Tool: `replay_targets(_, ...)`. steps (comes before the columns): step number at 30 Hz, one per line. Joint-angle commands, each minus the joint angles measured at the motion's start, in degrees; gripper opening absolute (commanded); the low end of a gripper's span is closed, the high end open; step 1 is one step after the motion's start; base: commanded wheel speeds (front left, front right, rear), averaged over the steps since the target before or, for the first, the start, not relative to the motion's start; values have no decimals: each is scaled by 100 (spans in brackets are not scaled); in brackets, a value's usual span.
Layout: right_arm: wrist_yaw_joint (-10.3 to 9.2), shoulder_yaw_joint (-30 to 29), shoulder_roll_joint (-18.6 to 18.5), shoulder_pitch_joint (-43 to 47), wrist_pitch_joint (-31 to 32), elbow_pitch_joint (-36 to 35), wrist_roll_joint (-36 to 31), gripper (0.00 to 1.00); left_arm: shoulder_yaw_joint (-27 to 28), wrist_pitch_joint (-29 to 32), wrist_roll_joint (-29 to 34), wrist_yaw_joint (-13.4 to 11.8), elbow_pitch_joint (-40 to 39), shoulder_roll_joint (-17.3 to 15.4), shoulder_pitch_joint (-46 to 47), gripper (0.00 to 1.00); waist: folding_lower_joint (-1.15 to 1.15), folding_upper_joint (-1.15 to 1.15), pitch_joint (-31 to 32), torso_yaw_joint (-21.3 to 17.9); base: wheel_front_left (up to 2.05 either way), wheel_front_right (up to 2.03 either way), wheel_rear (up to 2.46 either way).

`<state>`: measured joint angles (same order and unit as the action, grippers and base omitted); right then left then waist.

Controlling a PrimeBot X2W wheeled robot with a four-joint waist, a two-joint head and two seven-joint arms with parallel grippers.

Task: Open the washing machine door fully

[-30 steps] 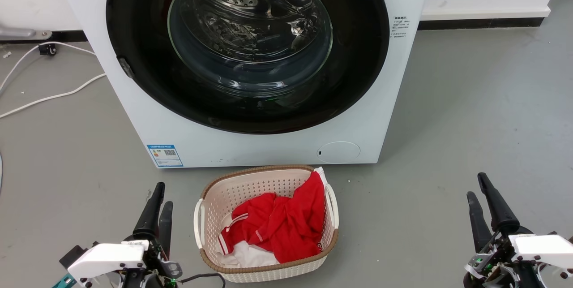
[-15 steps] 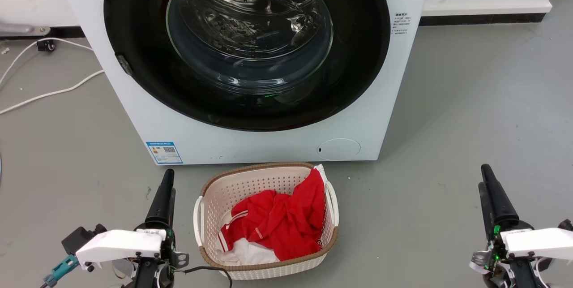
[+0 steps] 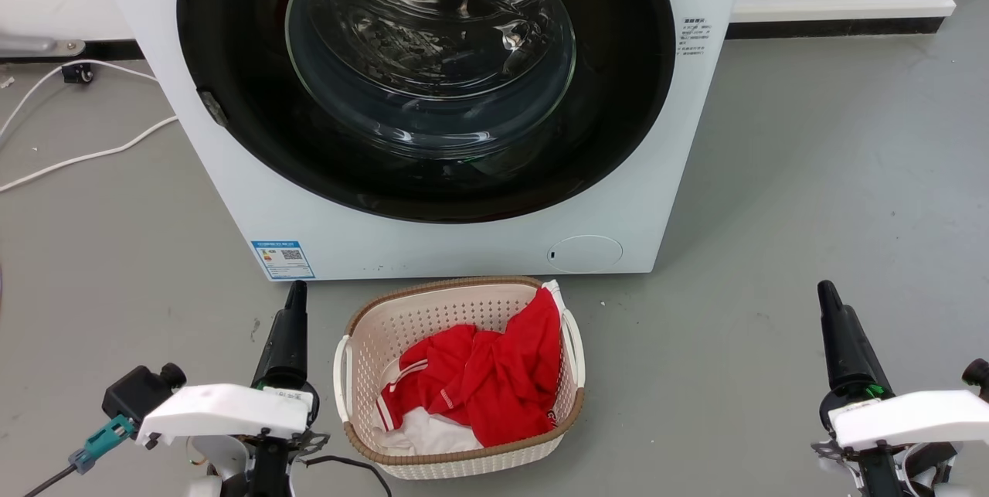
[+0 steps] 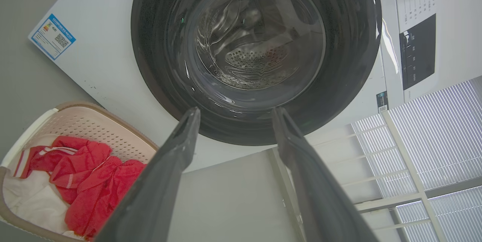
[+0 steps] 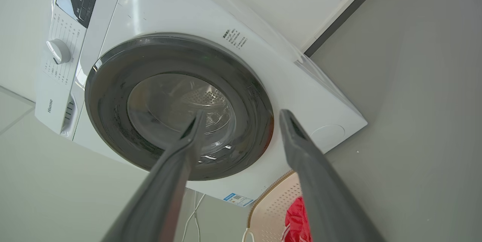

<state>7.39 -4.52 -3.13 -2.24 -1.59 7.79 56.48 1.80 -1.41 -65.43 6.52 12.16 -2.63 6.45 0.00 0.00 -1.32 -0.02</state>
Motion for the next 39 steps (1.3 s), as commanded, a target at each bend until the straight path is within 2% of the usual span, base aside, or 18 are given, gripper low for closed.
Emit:
replay_targets(1, 6, 15, -13, -52, -69, -136, -301, 100, -44, -67, 276, -28, -119, -20, 188, 100, 0, 0, -6, -1, 0, 0, 0)
replay_targets(19, 8, 179, 7, 80, -421, -310, -2141, 100, -315, -418, 2108, -162, -204, -23, 126, 100, 0, 0, -14, 32, 0, 0, 0)
replay_targets(39, 10, 286, 15, 185, -659, -349, -3602, 100, -515, -748, 3492, -257, -130, -26, 128, 100, 0, 0, -61, 58, 0, 0, 0)
